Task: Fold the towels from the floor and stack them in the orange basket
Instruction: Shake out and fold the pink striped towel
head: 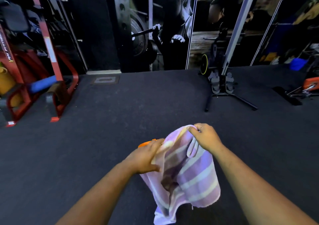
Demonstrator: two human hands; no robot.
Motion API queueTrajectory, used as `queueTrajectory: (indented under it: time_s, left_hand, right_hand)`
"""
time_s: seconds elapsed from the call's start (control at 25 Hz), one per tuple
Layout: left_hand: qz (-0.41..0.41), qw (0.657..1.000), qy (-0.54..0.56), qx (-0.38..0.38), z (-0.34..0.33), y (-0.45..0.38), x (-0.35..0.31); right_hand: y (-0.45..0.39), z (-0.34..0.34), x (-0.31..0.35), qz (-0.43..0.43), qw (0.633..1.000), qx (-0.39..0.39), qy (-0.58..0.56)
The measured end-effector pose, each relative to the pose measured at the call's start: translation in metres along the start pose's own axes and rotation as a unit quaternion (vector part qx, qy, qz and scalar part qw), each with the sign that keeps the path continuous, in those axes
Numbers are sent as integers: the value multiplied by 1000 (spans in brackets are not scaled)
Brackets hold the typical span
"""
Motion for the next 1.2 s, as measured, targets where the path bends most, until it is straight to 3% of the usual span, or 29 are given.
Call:
queueTrajectory:
  time_s: [0.08,0.16,0.24,0.32,0.4,0.48,0.56,0.64,0.68,0.76,0.84,0.92,0.96,1.0,1.08,1.12,1.2]
  left_hand:
    - [-33,988,94,-115,17,1,-1]
    - [4,915,312,-257,40,6,11]
    - [71,837,453,-298,41,6,17]
    - [91,808,514,-272,32,3,7]
    - [56,821,518,-232,22,-2,-13]
    - [-1,863,481,-152,7,-10,-34]
    - [-40,882,461,-90,0,-12,-51]
    - [0,884,439,-160,14,-14,-38]
    - [45,877,425,-219,23,-13,-19]
    - [133,812,476,-310,37,-3,21]
    - [145,749,528,-374,52,8,54]
    - [160,730,527,-405,63,18,82]
    - [172,720,535,-408,64,22,90]
    - [194,715,551,-385,56,20,100]
    - [227,746,564,-271,32,9,96]
    - [236,783,536,-209,23,3,87]
    - [235,847,444,-173,18,-3,63]
  right_hand:
    - [3,-6,-7,-9,1000,24,-10]
    - [6,-8,-11,-13,999,31,-16]
    - [9,-8,-7,-4,999,26,-22]
    - [13,-8,8,16,999,18,-48]
    - [20,-14,33,81,990,53,-99]
    - [37,-29,64,174,961,144,-160]
    - [51,-35,78,215,928,223,-208]
    - [49,-30,68,190,926,231,-230]
    - [46,-28,55,167,940,216,-205]
    - [41,-35,22,152,963,214,-62]
    - [49,-59,-20,122,945,273,133]
    - [59,-68,-54,64,948,279,139]
    - [62,-63,-60,33,967,246,50]
    - [63,-54,-62,-6,976,197,-96]
    - [60,-36,-62,-83,927,79,-357]
    - [57,-31,-53,-99,904,52,-413]
    - [55,-33,-25,-97,901,75,-417]
Point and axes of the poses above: each hand's wrist, its own y-axis away from the middle knuckle, its own z-axis out of the back of the hand, x = y × z, the point moved 8 cm from there along -y, towards the middle knuckle, and after that the axes turned 10 degrees about y, right-handed, at the moved point
